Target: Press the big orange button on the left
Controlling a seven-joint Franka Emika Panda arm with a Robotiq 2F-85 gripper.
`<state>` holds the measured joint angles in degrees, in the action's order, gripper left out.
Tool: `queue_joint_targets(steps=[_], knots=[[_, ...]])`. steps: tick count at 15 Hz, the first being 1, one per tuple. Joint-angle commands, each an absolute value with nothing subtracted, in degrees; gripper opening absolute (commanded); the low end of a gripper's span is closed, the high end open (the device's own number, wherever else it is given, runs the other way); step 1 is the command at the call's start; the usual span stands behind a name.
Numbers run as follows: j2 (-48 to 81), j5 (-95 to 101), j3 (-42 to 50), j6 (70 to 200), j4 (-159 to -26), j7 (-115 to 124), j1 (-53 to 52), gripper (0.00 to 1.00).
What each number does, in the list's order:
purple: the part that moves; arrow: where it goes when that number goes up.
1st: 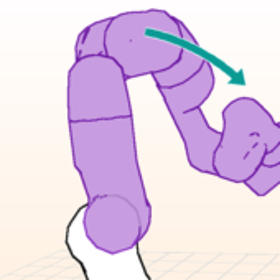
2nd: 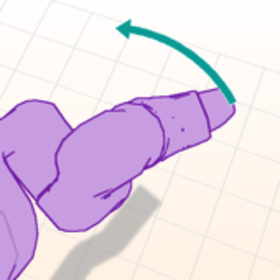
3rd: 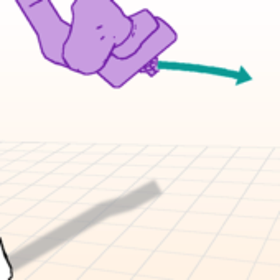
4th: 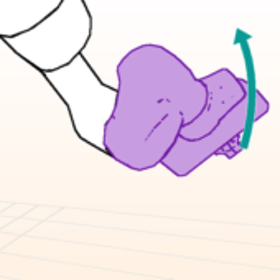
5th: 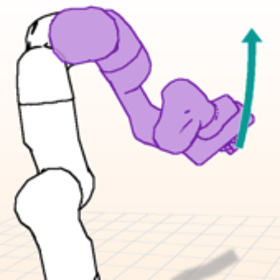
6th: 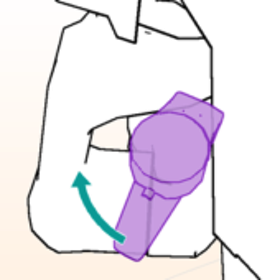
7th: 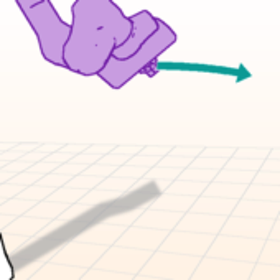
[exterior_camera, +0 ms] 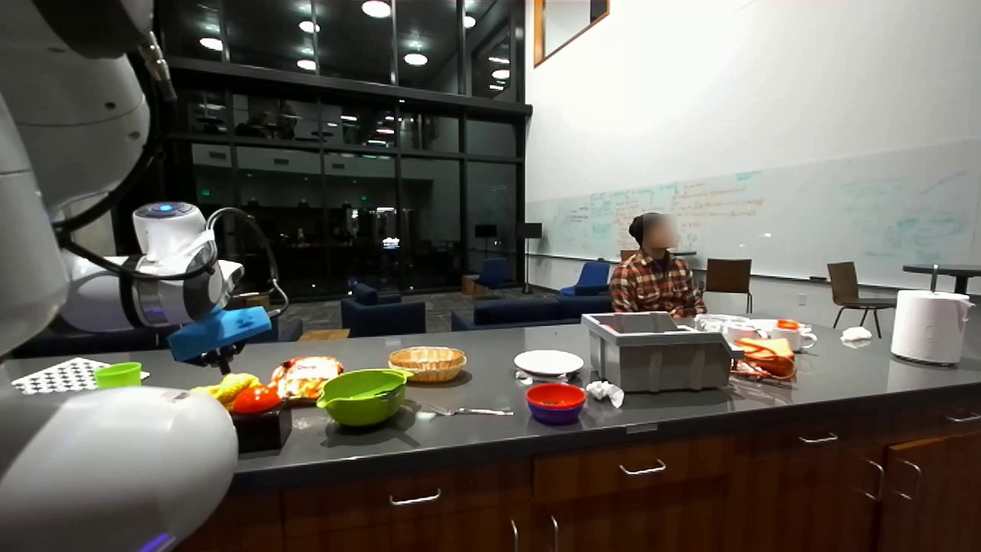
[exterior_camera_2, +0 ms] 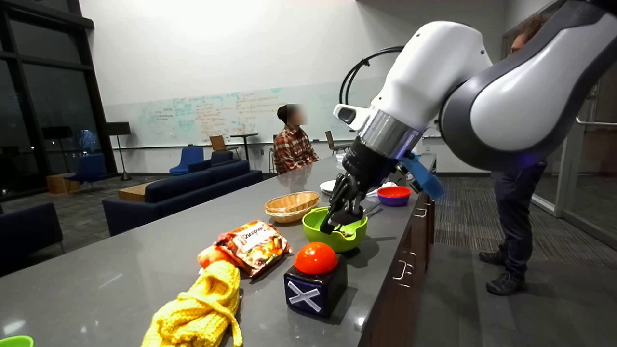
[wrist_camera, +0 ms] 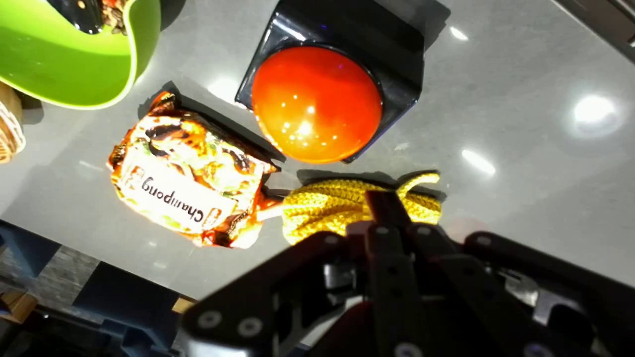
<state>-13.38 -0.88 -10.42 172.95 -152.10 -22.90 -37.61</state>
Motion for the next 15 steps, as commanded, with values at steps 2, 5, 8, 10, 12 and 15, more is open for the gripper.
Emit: queue_joint_targets(steps=[2, 5, 8, 10, 12, 15], knots=[[-9.7, 0.3, -11.0, 171.1, -147.5, -22.2, -36.2, 0.0], [-7.4, 0.3, -10.8, 170.2, -145.7, -22.2, -36.1, 0.0], [-4.9, 0.2, -10.5, 169.9, -144.7, -22.3, -35.8, 0.0], [-3.9, 0.1, -10.4, 169.6, -144.4, -22.1, -35.6, 0.0], [-2.9, 0.0, -10.1, 169.5, -144.2, -22.1, -35.4, 0.0], [-1.7, -0.5, -9.7, 169.8, -144.2, -22.4, -35.0, 0.0]])
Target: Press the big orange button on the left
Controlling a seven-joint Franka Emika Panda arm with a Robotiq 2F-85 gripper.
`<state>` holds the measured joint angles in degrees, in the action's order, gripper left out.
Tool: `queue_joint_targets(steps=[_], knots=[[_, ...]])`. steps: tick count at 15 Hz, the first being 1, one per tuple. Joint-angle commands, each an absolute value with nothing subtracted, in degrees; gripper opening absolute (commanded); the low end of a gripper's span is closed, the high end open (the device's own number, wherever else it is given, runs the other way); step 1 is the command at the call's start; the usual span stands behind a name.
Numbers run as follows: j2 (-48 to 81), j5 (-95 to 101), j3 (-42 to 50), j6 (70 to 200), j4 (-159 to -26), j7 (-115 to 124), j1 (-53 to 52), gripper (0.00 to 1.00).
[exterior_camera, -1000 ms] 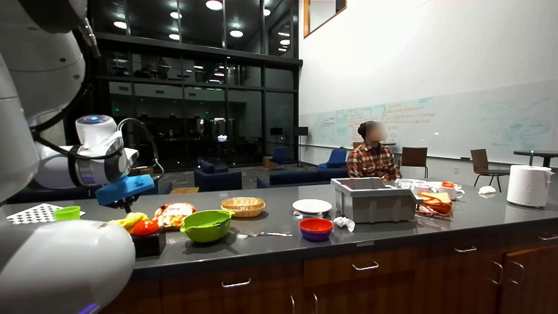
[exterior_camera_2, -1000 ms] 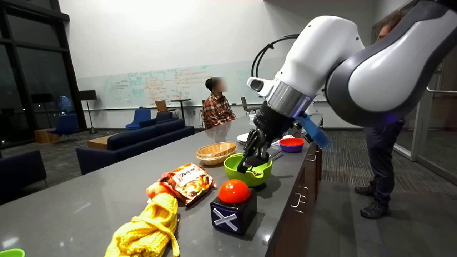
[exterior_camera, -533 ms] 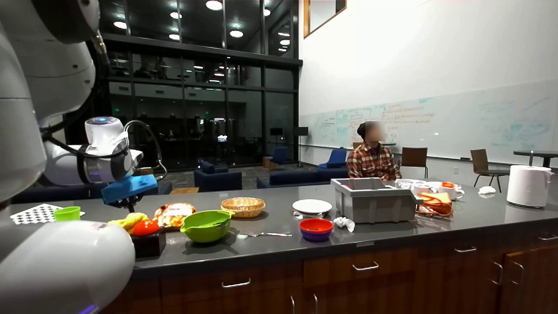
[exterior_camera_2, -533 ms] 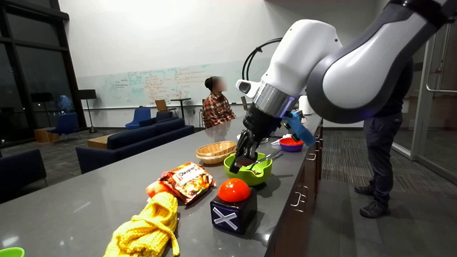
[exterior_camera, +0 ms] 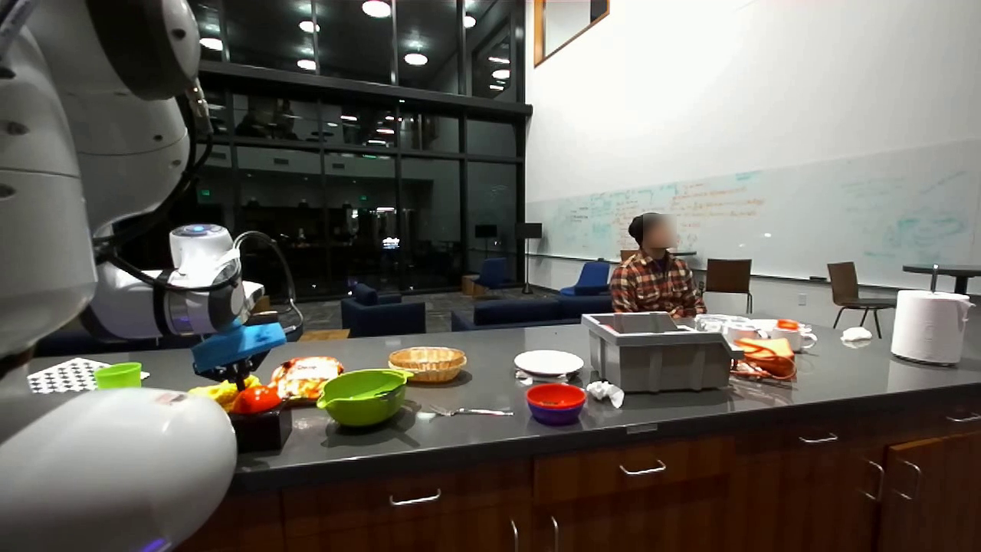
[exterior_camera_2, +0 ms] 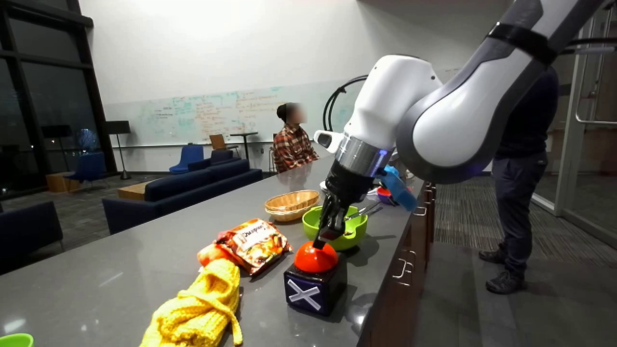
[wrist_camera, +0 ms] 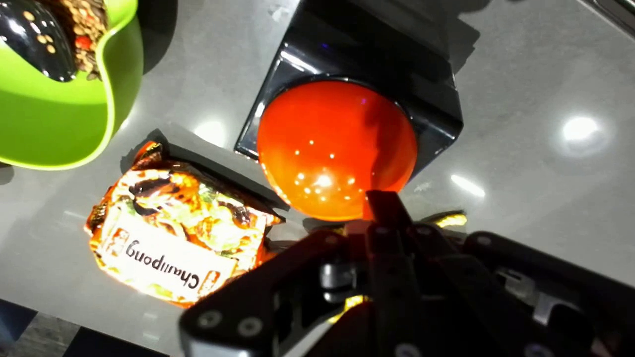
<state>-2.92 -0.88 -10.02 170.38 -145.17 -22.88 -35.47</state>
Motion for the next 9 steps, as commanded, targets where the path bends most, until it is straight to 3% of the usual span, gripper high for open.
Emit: queue_joint_targets(steps=[1, 9], knots=[[-1.1, -0.6, -9.6, 170.2, -144.1, -22.7, -34.8, 0.0], [-1.3, -5.6, -9.7, 170.1, -143.7, -24.4, -35.3, 0.0]])
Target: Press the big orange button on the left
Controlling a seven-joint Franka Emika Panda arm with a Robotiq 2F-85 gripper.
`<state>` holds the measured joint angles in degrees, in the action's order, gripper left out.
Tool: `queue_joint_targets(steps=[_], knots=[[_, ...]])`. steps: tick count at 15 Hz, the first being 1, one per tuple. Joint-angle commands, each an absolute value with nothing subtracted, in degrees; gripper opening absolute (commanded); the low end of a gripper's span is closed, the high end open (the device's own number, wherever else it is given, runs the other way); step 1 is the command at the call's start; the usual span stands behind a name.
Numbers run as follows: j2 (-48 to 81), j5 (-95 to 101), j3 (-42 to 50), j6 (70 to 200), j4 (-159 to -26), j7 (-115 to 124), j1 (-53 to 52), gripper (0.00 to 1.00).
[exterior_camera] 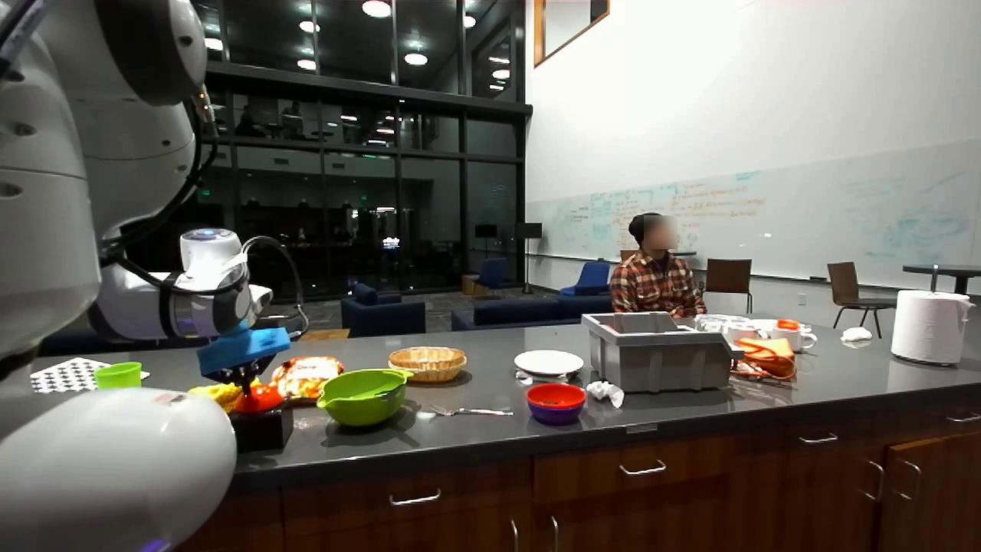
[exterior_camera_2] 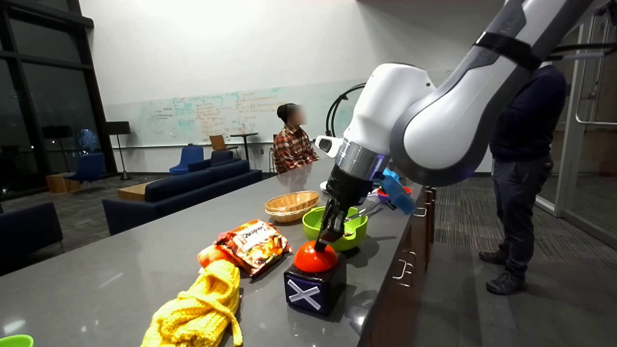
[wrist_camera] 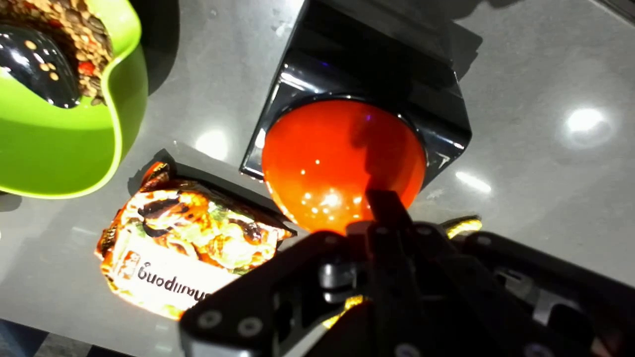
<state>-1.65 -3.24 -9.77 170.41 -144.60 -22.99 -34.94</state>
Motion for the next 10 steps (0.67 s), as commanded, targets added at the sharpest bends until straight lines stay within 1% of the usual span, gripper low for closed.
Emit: queue_joint_targets(steps=[1, 10], knots=[[-1.6, -6.2, -9.8, 170.0, -143.5, -24.5, -35.4, 0.0], [-0.2, -4.7, -9.4, 168.8, -142.7, -23.3, -34.7, 0.0]])
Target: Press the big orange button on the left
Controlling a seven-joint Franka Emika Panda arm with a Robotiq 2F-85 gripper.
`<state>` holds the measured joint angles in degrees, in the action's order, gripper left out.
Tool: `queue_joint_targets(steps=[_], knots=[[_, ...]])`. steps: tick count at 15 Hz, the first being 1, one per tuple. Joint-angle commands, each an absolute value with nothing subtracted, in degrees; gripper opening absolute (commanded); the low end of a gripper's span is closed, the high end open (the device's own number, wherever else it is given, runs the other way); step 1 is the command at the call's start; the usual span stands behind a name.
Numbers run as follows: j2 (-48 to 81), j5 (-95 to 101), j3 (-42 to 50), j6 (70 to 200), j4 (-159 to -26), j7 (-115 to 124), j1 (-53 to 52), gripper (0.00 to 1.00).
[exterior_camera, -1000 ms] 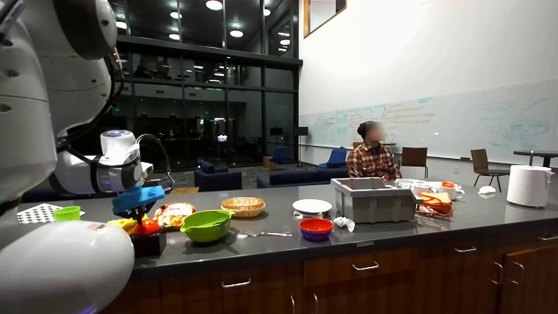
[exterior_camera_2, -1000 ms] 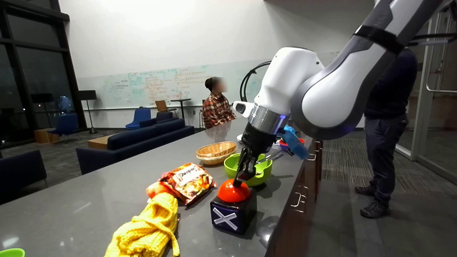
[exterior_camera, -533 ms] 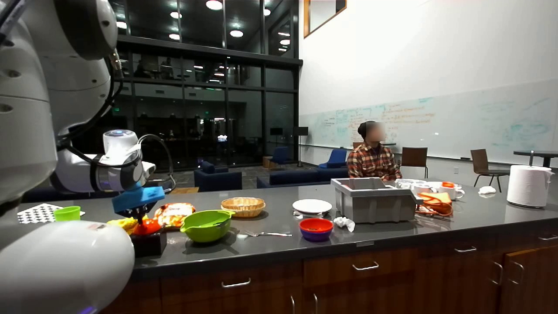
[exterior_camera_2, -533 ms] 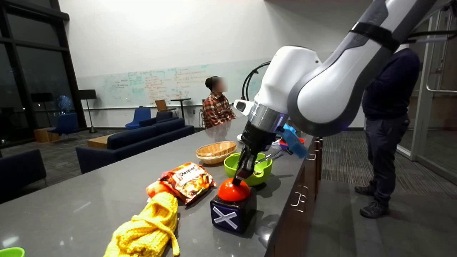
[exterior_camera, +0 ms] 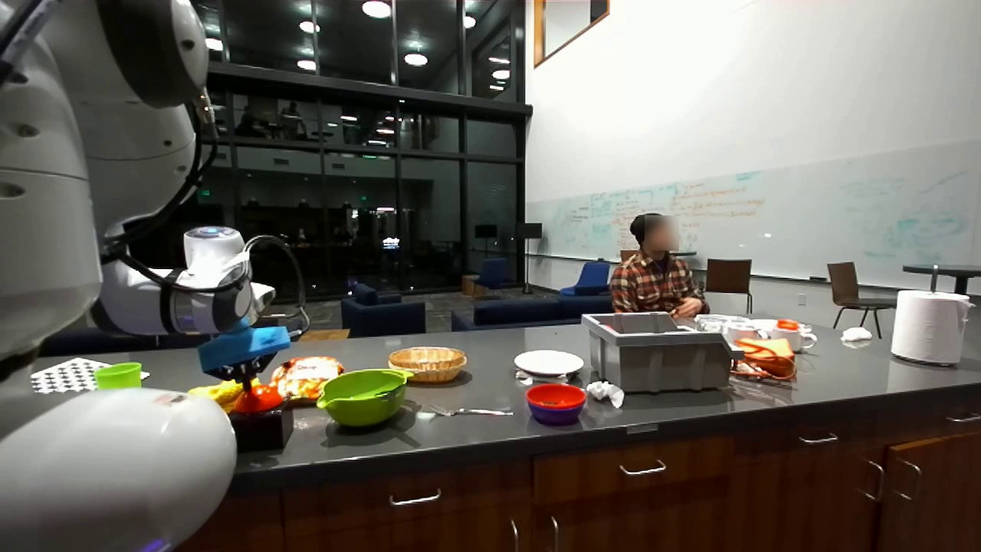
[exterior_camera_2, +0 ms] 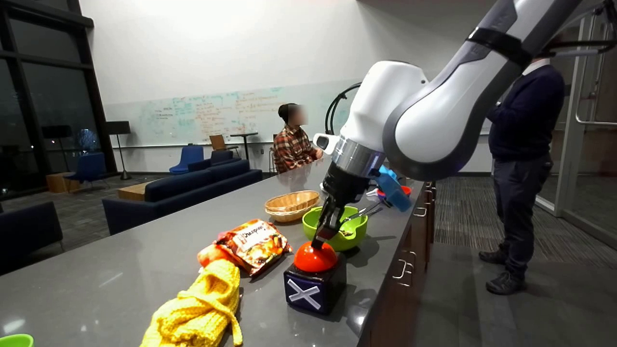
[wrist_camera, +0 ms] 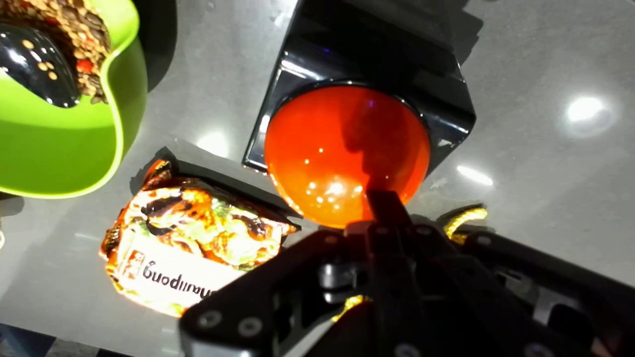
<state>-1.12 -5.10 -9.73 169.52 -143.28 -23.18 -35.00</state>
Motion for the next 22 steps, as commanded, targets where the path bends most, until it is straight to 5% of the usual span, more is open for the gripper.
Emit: queue_joint_targets(steps=[1, 22], knots=[[0.2, -4.9, -9.4, 169.1, -142.6, -23.5, -34.6, 0.0], [0.8, -20.5, -9.9, 166.9, -141.7, -31.6, -35.3, 0.0]])
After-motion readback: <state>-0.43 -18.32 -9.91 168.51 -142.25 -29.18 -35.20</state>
